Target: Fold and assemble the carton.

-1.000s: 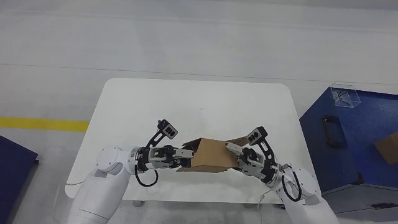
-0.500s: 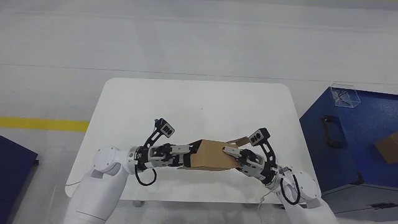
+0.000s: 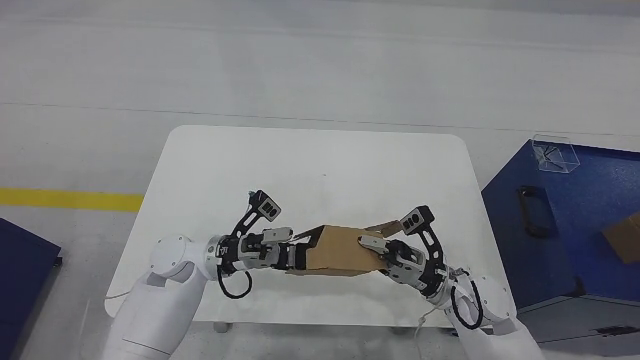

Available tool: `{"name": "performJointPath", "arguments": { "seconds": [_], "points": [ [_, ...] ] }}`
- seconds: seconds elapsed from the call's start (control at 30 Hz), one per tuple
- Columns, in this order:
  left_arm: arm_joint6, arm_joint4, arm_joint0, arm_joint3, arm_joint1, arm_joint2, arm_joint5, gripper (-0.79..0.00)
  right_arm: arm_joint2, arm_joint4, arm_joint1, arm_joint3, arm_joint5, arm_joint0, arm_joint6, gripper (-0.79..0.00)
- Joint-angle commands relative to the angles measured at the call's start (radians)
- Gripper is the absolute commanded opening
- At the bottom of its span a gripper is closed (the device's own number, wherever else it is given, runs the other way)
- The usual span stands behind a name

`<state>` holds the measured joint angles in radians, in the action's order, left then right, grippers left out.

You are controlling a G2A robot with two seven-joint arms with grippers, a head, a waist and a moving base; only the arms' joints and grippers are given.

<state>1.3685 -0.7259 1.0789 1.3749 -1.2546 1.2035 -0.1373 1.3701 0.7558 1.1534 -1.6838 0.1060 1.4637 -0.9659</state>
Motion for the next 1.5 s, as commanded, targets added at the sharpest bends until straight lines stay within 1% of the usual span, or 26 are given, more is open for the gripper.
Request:
{"name": "performJointPath", "arguments": {
  "seconds": [0.0,0.1,0.17,0.23,0.33,0.4,0.47,0.57,0.63,0.77,0.87,1.03,1.13,1.23,1.3,1.47],
  "points": [
    [0.0,0.0,0.0,0.0,0.0,0.0,0.0,0.0,0.0,0.022,0.003,-0.02,0.007,0.002,0.031,-0.785],
    [-0.012,0.008,0.001,0.006,0.001,0.003,-0.005,0.0,0.012,0.051,0.006,-0.04,0.061,0.002,0.072,-0.785],
    [-0.044,0.053,0.005,0.029,0.008,0.033,-0.042,0.0,0.017,0.107,0.01,-0.042,0.083,0.003,0.07,-0.785],
    [-0.043,0.085,0.014,0.053,0.018,0.067,-0.057,0.0,0.029,0.147,0.011,-0.029,0.1,-0.003,0.051,-0.785],
    [-0.054,0.19,0.028,0.112,0.034,0.108,-0.057,0.0,0.041,0.209,0.014,-0.004,0.142,-0.015,0.004,-0.785],
    [-0.063,0.263,0.035,0.157,0.043,0.126,-0.053,0.0,0.041,0.235,0.016,0.022,0.18,-0.029,-0.048,-0.785],
    [-0.086,0.307,0.046,0.199,0.05,0.148,-0.073,0.0,0.041,0.253,0.019,0.057,0.221,-0.048,-0.102,-0.785],
    [-0.113,0.326,0.056,0.248,0.056,0.17,-0.072,0.0,0.032,0.272,0.023,0.095,0.271,-0.076,-0.181,-0.785],
    [-0.121,0.368,0.056,0.273,0.061,0.174,-0.069,0.0,0.033,0.272,0.025,0.117,0.318,-0.09,-0.221,-0.785],
    [-0.143,0.424,0.053,0.314,0.064,0.144,-0.057,0.0,0.03,0.284,0.027,0.133,0.339,-0.103,-0.294,-0.785],
    [-0.147,0.458,0.049,0.339,0.065,0.113,-0.06,0.0,0.032,0.274,0.026,0.136,0.339,-0.105,-0.317,-0.785],
    [-0.176,0.501,0.042,0.361,0.064,0.064,-0.06,0.0,0.029,0.256,0.028,0.131,0.337,-0.104,-0.32,-0.785],
    [-0.189,0.505,0.038,0.361,0.065,0.052,-0.067,0.0,0.024,0.233,0.029,0.126,0.345,-0.102,-0.313,-0.785],
    [-0.196,0.531,0.038,0.38,0.068,0.044,-0.077,0.0,0.019,0.238,0.03,0.126,0.331,-0.104,-0.317,-0.785],
    [-0.204,0.557,0.04,0.386,0.071,0.043,-0.063,0.0,0.016,0.241,0.03,0.124,0.326,-0.105,-0.321,-0.785],
    [-0.224,0.576,0.023,0.355,0.075,0.036,-0.036,0.0,0.028,0.297,0.033,0.108,0.315,-0.103,-0.319,-0.785]
  ]
}}
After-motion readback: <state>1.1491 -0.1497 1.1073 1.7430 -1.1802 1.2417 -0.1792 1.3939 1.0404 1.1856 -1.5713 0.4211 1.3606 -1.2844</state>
